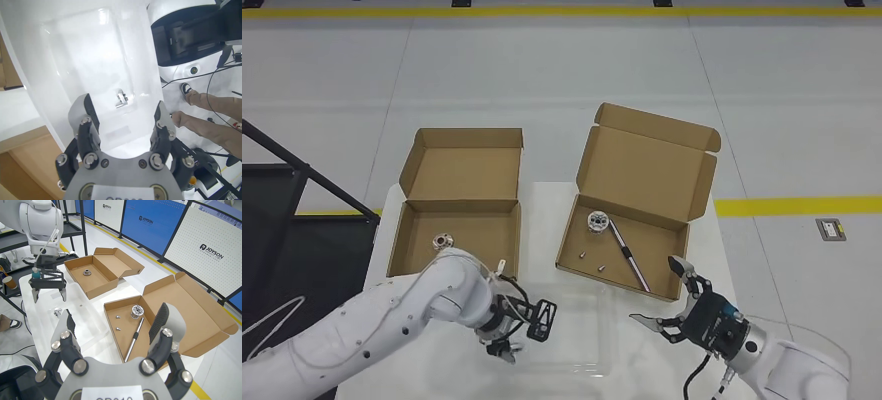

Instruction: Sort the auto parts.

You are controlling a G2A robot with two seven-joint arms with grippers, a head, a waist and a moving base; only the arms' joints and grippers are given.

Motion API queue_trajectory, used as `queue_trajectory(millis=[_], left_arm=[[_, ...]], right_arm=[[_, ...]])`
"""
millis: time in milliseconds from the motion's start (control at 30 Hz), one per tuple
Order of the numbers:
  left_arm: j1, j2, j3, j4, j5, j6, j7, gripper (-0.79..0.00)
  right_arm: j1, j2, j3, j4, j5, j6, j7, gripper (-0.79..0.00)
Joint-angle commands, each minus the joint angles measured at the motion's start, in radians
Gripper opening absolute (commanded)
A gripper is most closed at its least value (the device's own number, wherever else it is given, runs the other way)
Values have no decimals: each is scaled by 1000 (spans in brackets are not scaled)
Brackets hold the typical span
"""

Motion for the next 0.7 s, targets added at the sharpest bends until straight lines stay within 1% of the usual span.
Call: queue_trajectory(millis=[0, 33, 133, 200, 333, 367, 400, 433, 467, 667], left_arm=[[2, -24, 0, 26, -4, 24, -27, -243], [7, -37, 0, 33, 9, 50, -53, -268], [33, -71, 0, 58, 11, 91, -94, -280], [46, -92, 0, 68, 12, 112, -115, -305], [61, -120, 0, 79, 2, 150, -153, -332], [66, -125, 0, 78, -1, 164, -168, -299], [70, -129, 0, 76, -9, 176, -179, -206], [72, -132, 0, 75, -20, 185, -188, -28], [72, -133, 0, 74, -24, 188, -191, 0], [72, -133, 0, 74, -24, 188, -191, 0]], right_arm=[[0, 0, 0, 0, 0, 0, 0, 0], [0, 0, 0, 0, 0, 0, 0, 0], [0, 0, 0, 0, 0, 0, 0, 0], [0, 0, 0, 0, 0, 0, 0, 0], [0, 0, 0, 0, 0, 0, 0, 0], [0, 0, 0, 0, 0, 0, 0, 0], [0, 0, 0, 0, 0, 0, 0, 0], [0, 0, 0, 0, 0, 0, 0, 0], [0, 0, 0, 0, 0, 0, 0, 0], [0, 0, 0, 0, 0, 0, 0, 0]])
